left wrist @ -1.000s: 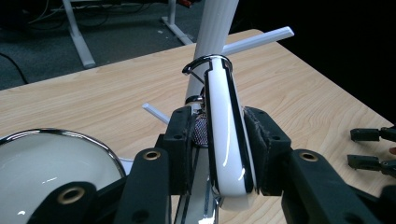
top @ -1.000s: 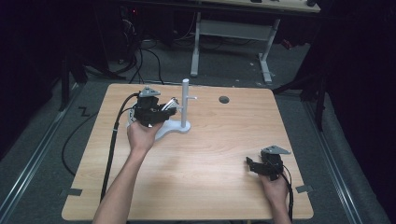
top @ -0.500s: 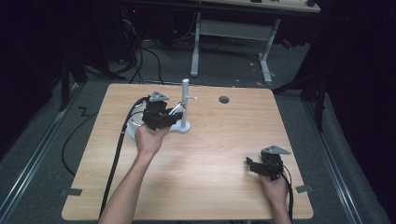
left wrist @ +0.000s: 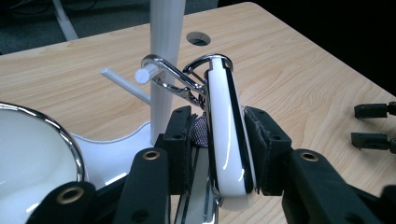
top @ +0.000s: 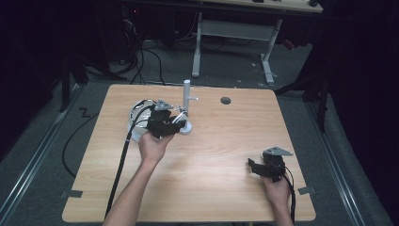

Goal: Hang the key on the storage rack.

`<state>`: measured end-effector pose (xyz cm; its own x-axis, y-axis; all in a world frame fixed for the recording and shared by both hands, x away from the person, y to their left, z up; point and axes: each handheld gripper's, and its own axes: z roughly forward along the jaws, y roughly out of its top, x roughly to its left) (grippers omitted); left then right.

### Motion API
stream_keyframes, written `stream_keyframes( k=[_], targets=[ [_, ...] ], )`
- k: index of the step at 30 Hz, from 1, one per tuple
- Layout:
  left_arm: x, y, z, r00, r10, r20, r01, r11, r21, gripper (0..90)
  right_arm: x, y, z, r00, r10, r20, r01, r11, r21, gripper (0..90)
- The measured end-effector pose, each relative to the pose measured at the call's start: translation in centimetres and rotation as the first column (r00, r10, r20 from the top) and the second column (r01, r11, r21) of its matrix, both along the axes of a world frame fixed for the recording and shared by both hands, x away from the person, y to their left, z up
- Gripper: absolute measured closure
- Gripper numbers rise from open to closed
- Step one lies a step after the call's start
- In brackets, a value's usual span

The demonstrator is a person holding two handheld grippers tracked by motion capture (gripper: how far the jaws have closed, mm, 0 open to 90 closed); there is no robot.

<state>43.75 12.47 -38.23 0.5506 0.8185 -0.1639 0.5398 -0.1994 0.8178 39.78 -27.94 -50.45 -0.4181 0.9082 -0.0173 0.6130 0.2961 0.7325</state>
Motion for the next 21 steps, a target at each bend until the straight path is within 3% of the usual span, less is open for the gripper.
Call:
stream_keyframes(
  k=[21],
  targets=[
    [0.9,0.1,-1.7,0.9992,0.036,-0.020,-0.036,0.9994,0.001,63.3,0.0,0.0,0.0,1.0000,0.000,0.000,0.000,1.000,0.000,28.8]
  ],
)
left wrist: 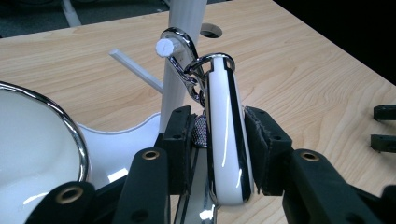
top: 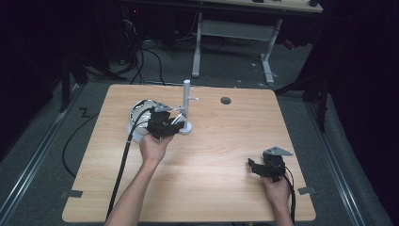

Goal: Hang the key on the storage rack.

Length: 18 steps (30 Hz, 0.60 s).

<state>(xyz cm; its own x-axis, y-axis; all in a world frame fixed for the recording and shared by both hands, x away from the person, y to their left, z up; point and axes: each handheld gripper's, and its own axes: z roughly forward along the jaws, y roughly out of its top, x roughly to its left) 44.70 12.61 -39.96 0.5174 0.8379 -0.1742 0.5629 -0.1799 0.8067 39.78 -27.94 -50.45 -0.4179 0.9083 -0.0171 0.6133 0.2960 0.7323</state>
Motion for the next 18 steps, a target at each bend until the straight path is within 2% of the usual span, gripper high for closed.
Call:
stream_keyframes(
  k=[18],
  targets=[
    [1.3,-0.2,-1.3,0.9995,0.016,-0.027,-0.016,0.9999,0.000,62.8,0.0,0.0,0.0,1.0000,-0.002,-0.001,0.002,1.000,0.000,28.8]
  ],
)
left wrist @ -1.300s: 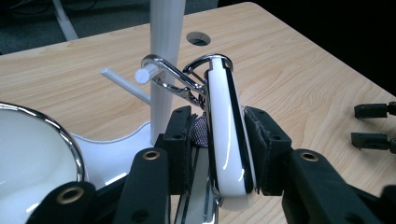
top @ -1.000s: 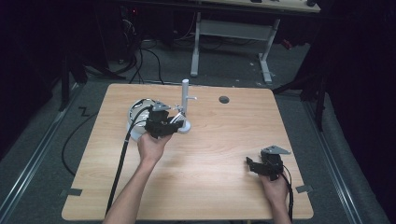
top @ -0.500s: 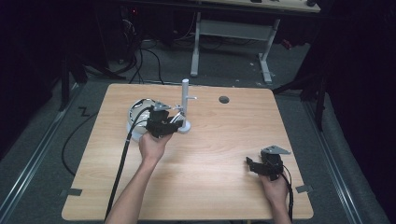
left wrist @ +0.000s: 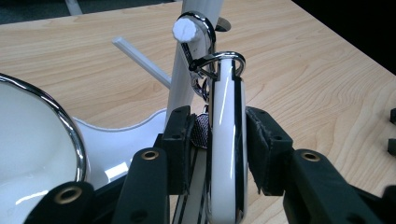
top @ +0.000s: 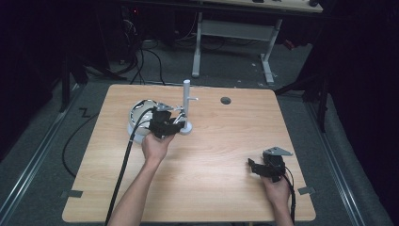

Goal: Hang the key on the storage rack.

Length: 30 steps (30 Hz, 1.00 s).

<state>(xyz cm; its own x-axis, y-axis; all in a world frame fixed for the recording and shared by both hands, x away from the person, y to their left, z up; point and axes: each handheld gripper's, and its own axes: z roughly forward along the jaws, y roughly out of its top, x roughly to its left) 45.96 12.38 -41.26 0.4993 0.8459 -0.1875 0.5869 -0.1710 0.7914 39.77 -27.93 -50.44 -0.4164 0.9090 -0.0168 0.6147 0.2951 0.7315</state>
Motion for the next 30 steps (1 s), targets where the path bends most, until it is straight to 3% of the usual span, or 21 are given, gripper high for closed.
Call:
stream_keyframes(
  k=[19,30],
  targets=[
    [0.9,-0.3,-1.7,0.9987,0.020,-0.046,-0.020,0.9998,0.008,61.9,0.0,0.0,0.0,1.0000,0.000,0.000,0.000,1.000,0.000,28.9],
    [0.8,-0.2,-2.0,0.9982,0.034,-0.049,-0.034,0.9994,0.012,60.6,0.0,0.0,0.0,1.0000,-0.001,-0.001,0.001,1.000,0.001,28.8]
  ],
)
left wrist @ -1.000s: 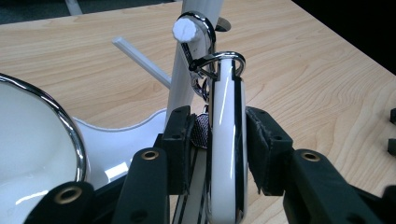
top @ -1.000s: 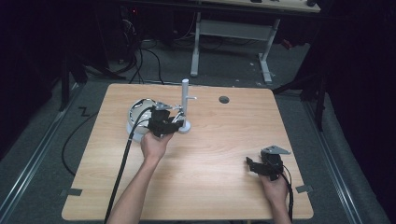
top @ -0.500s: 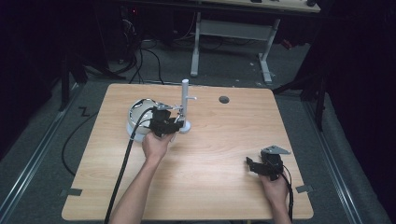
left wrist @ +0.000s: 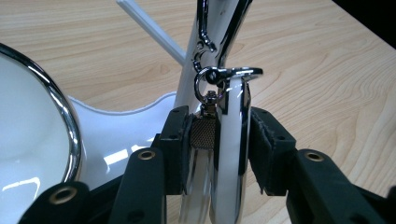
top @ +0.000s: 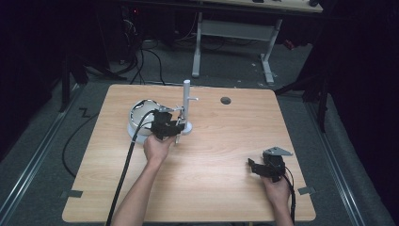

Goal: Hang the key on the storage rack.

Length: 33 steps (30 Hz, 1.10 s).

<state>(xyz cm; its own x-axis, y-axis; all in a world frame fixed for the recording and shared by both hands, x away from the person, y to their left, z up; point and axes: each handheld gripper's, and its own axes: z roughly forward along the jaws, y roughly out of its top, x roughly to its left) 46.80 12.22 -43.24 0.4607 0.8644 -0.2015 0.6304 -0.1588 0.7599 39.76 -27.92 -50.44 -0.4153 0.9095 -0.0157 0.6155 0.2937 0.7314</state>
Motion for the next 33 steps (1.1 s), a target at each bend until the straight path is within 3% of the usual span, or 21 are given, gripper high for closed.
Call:
stream_keyframes(
  k=[10,15,16,22,27,33],
  targets=[
    [-0.6,0.5,-0.2,0.9992,0.035,0.019,-0.034,0.9989,-0.032,59.7,0.0,0.0,0.0,1.0000,0.001,0.001,-0.001,1.000,-0.001,28.9],
    [-1.3,0.9,0.2,0.9987,0.031,0.041,-0.029,0.9989,-0.036,59.1,0.0,0.0,0.0,1.0000,0.002,0.001,-0.002,1.000,-0.002,28.9],
    [-1.4,1.2,0.4,0.9992,0.012,0.038,-0.012,0.9997,-0.019,58.6,0.0,0.0,0.0,1.0000,0.002,0.001,-0.002,1.000,-0.002,28.9],
    [-2.4,1.7,1.1,0.9978,0.015,0.064,-0.014,0.9998,-0.010,53.6,0.0,0.0,0.0,1.0000,0.000,0.000,0.000,1.000,-0.002,28.9],
    [-3.1,2.2,1.3,0.9973,0.020,0.071,-0.018,0.9993,-0.033,51.6,0.0,0.0,0.0,1.0000,0.003,0.002,-0.003,1.000,-0.003,28.9],
    [-3.8,2.5,1.5,0.9964,0.014,0.083,-0.012,0.9995,-0.030,50.3,0.0,0.0,0.0,1.0000,0.000,0.000,0.000,1.000,-0.002,28.9]
  ],
)
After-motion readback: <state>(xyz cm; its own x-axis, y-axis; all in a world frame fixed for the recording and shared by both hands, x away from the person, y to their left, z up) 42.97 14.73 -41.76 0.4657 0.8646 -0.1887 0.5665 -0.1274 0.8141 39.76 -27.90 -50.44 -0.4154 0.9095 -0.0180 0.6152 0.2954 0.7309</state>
